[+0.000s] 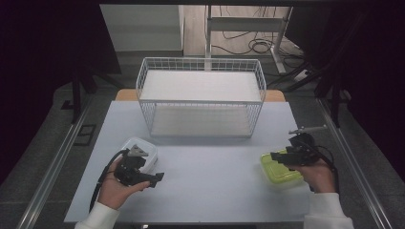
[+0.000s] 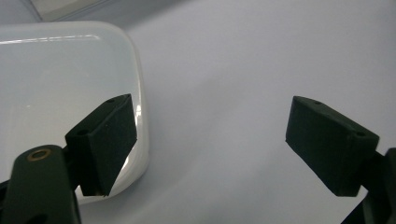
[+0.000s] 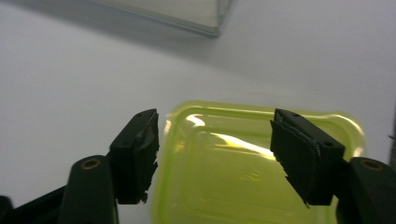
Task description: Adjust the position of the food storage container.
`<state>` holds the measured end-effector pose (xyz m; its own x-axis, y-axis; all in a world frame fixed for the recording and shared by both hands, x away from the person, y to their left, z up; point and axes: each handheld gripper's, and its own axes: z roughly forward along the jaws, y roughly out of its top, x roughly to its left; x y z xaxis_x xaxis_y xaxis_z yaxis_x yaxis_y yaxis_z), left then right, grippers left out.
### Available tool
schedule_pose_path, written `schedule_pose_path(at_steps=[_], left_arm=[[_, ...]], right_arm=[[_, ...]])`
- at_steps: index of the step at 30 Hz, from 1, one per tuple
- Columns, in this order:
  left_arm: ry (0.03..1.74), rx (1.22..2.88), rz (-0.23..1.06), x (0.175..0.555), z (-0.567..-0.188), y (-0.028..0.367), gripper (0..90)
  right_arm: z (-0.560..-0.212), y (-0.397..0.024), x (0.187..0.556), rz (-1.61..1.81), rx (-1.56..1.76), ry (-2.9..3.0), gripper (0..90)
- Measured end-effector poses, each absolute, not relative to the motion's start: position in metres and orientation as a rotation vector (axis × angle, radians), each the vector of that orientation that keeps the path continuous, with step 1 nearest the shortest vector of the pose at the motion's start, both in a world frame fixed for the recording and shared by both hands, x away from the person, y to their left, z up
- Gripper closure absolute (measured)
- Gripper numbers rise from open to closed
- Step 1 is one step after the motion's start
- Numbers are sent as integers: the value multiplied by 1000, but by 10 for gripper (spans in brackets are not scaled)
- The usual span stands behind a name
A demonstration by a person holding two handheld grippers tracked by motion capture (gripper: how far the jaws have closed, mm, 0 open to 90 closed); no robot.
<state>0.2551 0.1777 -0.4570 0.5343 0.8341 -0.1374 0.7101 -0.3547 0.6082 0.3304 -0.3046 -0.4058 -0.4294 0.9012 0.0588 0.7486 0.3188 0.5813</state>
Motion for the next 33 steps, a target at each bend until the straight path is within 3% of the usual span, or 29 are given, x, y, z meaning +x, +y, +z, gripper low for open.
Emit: schedule_pose_path(at_steps=[8,23,29,33], left_arm=[[1241,2163,268,252,-455,172,158],[1235,2167,270,249,-456,169,160],[1238,2187,255,247,-461,168,162],[1230,2195,258,247,-461,166,163]], right_arm=[[-406,-339,332,764,1579,2258,472],[-404,-368,329,706,1634,2182,587],[-408,-386,333,667,1677,2121,771],[-412,-391,334,617,1684,2111,839]])
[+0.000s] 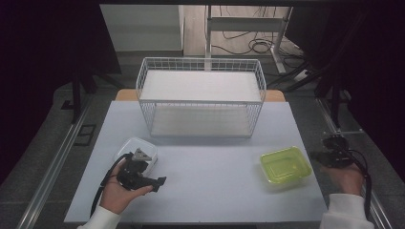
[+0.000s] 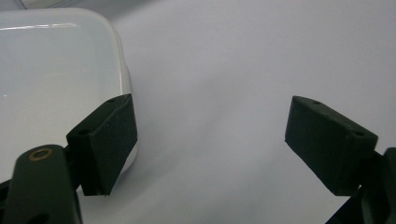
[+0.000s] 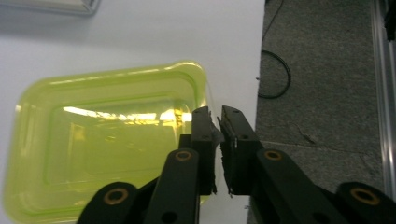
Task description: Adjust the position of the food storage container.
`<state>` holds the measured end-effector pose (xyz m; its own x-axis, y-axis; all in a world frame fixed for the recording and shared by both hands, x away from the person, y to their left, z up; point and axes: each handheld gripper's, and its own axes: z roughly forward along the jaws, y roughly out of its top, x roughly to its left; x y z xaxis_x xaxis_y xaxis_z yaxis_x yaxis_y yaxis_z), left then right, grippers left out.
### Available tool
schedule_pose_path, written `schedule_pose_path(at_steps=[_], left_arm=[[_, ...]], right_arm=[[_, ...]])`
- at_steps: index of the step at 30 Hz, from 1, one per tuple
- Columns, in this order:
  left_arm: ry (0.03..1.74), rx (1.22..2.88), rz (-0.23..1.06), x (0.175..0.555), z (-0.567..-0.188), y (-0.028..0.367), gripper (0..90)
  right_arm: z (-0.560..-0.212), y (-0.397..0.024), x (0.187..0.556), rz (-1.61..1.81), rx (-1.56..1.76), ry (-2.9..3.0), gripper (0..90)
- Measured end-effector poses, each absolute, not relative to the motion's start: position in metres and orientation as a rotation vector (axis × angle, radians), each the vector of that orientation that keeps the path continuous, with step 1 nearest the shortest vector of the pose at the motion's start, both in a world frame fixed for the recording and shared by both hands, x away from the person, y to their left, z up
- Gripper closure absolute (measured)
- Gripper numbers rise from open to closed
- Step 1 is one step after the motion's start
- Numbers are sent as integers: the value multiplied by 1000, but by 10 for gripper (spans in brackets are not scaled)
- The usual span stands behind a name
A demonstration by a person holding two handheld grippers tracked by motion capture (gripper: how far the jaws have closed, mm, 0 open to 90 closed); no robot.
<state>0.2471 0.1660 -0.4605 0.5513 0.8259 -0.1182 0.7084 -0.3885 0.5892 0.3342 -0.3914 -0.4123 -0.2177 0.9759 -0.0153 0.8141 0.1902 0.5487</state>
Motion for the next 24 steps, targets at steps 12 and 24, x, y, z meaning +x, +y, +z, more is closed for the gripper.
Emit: schedule_pose_path(at_steps=[12,24], left_arm=[[1211,2214,249,248,-461,161,163],[1200,2205,213,247,-461,161,162]], right_arm=[[-433,-398,341,531,1710,2117,887],[-458,-395,350,415,1688,2190,889]])
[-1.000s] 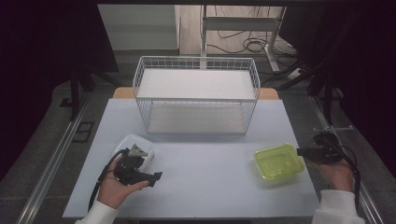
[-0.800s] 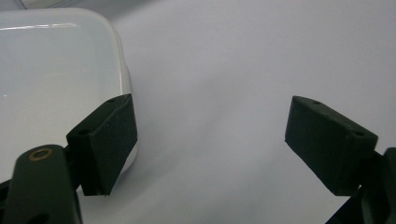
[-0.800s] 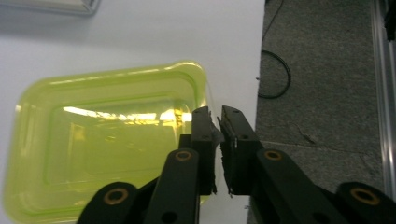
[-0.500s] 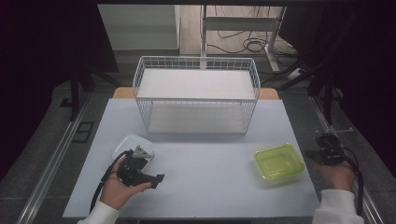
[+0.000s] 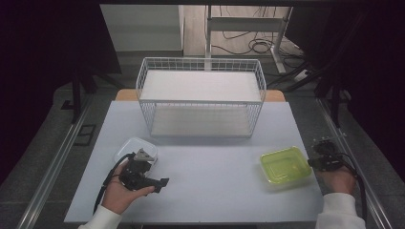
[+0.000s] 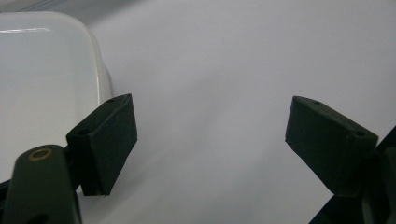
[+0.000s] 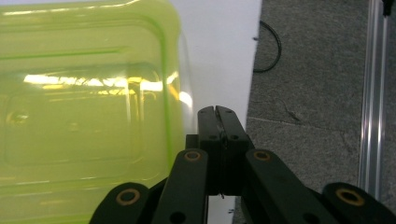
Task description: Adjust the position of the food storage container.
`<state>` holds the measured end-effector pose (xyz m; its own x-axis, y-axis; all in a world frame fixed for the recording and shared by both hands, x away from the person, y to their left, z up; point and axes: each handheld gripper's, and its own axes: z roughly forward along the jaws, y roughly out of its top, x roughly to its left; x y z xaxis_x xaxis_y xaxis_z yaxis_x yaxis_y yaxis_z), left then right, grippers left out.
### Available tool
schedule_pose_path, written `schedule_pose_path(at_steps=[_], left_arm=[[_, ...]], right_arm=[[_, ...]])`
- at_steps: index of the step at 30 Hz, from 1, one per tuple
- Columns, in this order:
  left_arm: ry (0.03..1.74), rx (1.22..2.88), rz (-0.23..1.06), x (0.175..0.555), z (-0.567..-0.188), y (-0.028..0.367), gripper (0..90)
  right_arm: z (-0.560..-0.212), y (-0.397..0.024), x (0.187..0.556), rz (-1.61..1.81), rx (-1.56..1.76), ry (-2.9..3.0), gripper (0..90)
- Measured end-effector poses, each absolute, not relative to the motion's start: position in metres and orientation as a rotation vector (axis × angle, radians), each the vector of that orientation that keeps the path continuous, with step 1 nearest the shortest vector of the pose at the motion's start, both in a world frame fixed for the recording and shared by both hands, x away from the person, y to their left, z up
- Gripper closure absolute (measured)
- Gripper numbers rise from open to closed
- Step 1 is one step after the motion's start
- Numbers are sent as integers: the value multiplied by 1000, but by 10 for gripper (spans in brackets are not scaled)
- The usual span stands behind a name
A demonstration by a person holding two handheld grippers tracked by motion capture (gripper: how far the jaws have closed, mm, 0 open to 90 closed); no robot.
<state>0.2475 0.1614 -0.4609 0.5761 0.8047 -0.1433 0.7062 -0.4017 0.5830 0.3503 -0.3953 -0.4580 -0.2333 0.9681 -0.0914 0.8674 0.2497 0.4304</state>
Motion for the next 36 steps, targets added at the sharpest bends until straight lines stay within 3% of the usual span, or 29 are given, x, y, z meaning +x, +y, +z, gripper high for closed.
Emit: schedule_pose_path(at_steps=[36], left_arm=[[1166,2222,182,256,-462,152,169]], right_arm=[[-453,-315,333,535,1474,2458,889]])
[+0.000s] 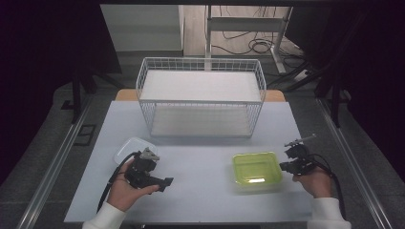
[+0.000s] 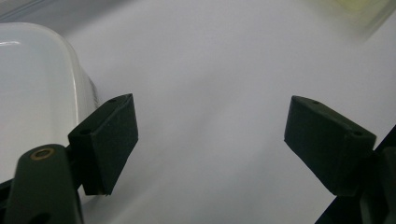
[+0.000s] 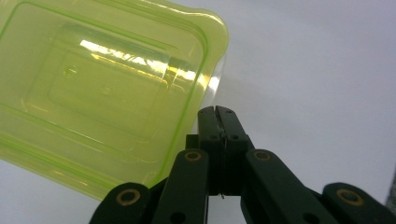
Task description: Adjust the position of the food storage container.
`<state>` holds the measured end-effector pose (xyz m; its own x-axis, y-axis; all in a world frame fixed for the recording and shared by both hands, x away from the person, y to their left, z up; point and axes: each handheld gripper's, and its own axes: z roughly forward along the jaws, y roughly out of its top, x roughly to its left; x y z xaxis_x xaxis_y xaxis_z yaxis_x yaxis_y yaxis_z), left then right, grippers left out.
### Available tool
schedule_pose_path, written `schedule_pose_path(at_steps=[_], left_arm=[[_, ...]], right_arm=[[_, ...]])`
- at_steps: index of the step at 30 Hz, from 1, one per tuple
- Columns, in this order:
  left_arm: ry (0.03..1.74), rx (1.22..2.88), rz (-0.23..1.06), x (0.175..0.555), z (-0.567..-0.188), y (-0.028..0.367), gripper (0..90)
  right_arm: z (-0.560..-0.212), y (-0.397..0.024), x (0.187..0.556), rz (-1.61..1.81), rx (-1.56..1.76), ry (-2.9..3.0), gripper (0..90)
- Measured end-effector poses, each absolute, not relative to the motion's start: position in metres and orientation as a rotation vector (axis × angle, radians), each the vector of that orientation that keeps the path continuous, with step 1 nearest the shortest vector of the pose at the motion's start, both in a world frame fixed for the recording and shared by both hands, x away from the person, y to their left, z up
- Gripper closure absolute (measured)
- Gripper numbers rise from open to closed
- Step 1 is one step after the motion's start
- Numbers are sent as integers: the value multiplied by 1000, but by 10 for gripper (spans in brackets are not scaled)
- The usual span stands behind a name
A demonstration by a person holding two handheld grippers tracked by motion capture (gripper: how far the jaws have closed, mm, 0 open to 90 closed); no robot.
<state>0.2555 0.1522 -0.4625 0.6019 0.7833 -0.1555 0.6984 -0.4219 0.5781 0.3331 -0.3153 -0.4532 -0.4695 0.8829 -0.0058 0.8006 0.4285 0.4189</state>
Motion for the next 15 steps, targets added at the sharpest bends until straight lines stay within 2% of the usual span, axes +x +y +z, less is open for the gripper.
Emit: schedule_pose_path(at_steps=[15], left_arm=[[1169,2234,178,256,-464,152,169]], right_arm=[[-455,-284,329,548,1411,2536,889]])
